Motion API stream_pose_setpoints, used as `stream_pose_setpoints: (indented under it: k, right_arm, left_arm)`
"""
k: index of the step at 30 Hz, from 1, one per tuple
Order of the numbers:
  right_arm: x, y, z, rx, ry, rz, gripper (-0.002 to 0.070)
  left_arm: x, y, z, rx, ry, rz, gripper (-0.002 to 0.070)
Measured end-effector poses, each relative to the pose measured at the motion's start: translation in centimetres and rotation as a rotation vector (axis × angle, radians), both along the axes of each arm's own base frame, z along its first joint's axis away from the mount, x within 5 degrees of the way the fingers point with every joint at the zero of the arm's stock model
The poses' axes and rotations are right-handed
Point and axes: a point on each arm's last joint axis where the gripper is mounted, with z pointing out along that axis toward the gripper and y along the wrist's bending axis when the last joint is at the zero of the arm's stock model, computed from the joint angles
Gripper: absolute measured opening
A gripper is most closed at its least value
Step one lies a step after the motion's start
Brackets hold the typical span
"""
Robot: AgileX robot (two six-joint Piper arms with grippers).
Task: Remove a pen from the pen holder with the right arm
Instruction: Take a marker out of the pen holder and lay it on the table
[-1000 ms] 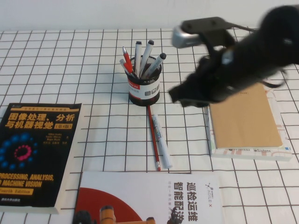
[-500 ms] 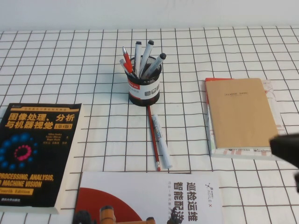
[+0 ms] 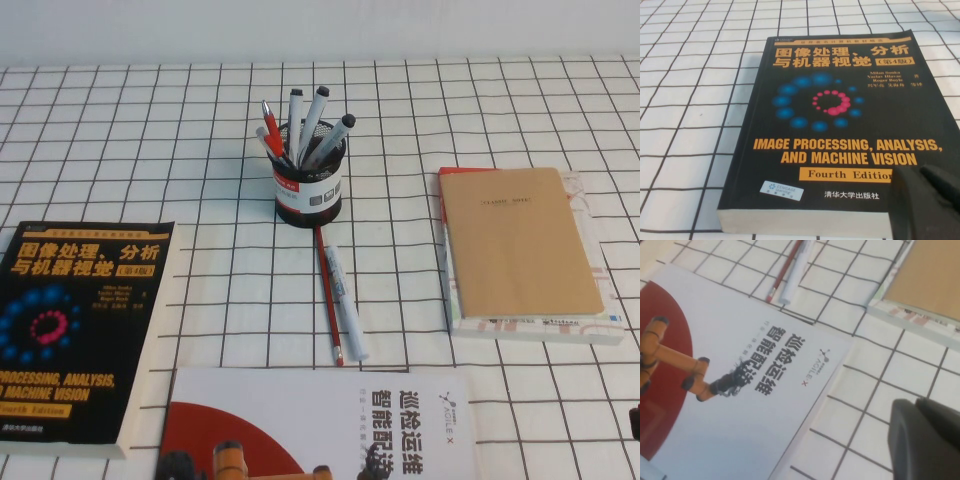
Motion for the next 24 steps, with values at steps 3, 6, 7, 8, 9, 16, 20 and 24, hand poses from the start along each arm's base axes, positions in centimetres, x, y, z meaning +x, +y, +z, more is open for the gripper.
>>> stream_pose_setpoints:
  k: [3, 6, 7, 8, 9, 16, 20, 24]
  right_arm:
    - [0.1, -0.1, -1.3, -0.019, -0.016, -0.001, -0.0015]
    - [0.3, -0.8, -2.7, -0.028, -0.074, -0.045, -0.0015]
    - [0.4, -1.2, -3.1, -0.017, -0.097, -0.086, -0.0015]
    - [0.5, -1.7, -3.6, -0.003, -0.122, -0.138, -0.0015]
    - [0.5, -2.2, -4.0, 0.012, -0.15, -0.184, -0.0015]
    - [-0.8, -5.4, -7.3, 0.068, -0.361, -0.496, -0.0015]
    - [-1.9, -5.8, -8.9, 0.082, -0.43, -0.547, -0.0015]
    - [-2.6, -5.9, -8.9, 0.099, -0.476, -0.543, -0.0015]
  left_arm:
    - [0.0, 0.0, 0.0, 0.0, 0.0, 0.0, -0.0003]
    - [0.0, 0.0, 0.0, 0.0, 0.0, 0.0, -0.0003]
    - [0.0, 0.0, 0.0, 0.0, 0.0, 0.0, -0.0003]
    - [0.0, 0.0, 0.0, 0.0, 0.0, 0.0, -0.0003]
    - [0.0, 0.0, 0.0, 0.0, 0.0, 0.0, -0.0003]
    - [0.0, 0.0, 0.0, 0.0, 0.0, 0.0, -0.0003]
    - [0.0, 0.0, 0.0, 0.0, 0.0, 0.0, -0.0003]
    - [0.0, 0.0, 0.0, 0.0, 0.0, 0.0, -0.0003]
